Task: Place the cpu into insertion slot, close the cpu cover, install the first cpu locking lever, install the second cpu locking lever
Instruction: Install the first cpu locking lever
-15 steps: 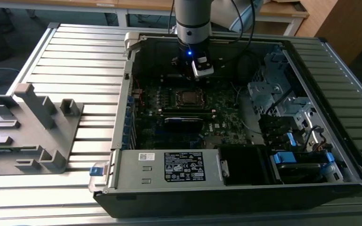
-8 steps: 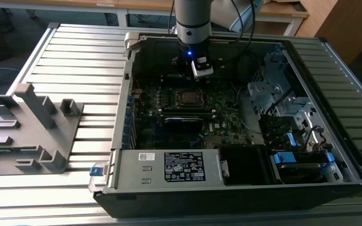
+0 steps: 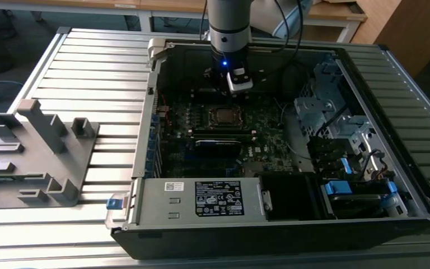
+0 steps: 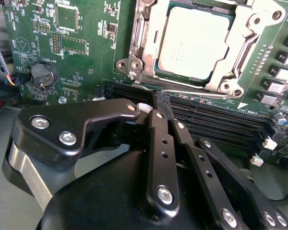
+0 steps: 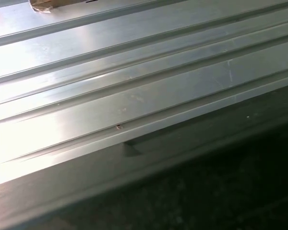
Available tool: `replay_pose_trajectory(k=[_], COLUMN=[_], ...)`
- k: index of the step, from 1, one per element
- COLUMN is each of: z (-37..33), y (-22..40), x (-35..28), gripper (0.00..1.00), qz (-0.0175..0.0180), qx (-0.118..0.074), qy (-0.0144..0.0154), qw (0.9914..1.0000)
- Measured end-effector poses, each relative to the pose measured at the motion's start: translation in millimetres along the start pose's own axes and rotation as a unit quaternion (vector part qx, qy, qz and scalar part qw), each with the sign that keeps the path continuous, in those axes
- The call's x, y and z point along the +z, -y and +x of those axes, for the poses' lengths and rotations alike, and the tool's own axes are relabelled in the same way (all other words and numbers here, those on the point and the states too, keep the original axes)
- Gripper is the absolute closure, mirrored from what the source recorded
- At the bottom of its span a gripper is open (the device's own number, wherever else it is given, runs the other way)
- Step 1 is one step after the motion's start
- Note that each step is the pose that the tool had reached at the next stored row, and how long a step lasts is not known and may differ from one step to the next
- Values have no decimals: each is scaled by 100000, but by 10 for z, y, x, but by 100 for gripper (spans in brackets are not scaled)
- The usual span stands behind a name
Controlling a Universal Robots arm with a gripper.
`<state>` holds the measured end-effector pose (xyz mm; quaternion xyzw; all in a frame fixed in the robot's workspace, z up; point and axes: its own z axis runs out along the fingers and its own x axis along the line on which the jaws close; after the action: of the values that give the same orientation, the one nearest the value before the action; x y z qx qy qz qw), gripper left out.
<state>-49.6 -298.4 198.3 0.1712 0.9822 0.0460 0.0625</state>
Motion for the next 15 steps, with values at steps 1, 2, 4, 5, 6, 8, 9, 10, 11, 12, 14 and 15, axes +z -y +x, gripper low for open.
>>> replay_pose_trajectory(k=[1, 2, 4, 5, 6, 8, 9, 10, 11, 12, 14, 15], z=[0, 0, 0, 0, 0, 0, 0, 0, 0, 0, 1, 1], y=[0, 0, 0, 0, 0, 0, 0, 0, 0, 0, 2, 2], x=[0, 0, 0, 0, 0, 0, 1, 2, 5, 8, 12, 13], gripper=[90, 90, 90, 90, 90, 90, 90, 90, 90, 90, 90, 90], qz=[46, 91, 194, 227, 251, 267, 283, 300, 314, 334, 402, 451], qx=[337, 660, 1314, 1523, 1622, 1650, 1679, 1723, 1783, 1853, 1981, 2042], qy=[42, 81, 162, 189, 203, 211, 220, 229, 243, 257, 286, 299], qw=[99999, 99998, 99991, 99988, 99986, 99986, 99985, 99984, 99983, 99982, 99979, 99978])
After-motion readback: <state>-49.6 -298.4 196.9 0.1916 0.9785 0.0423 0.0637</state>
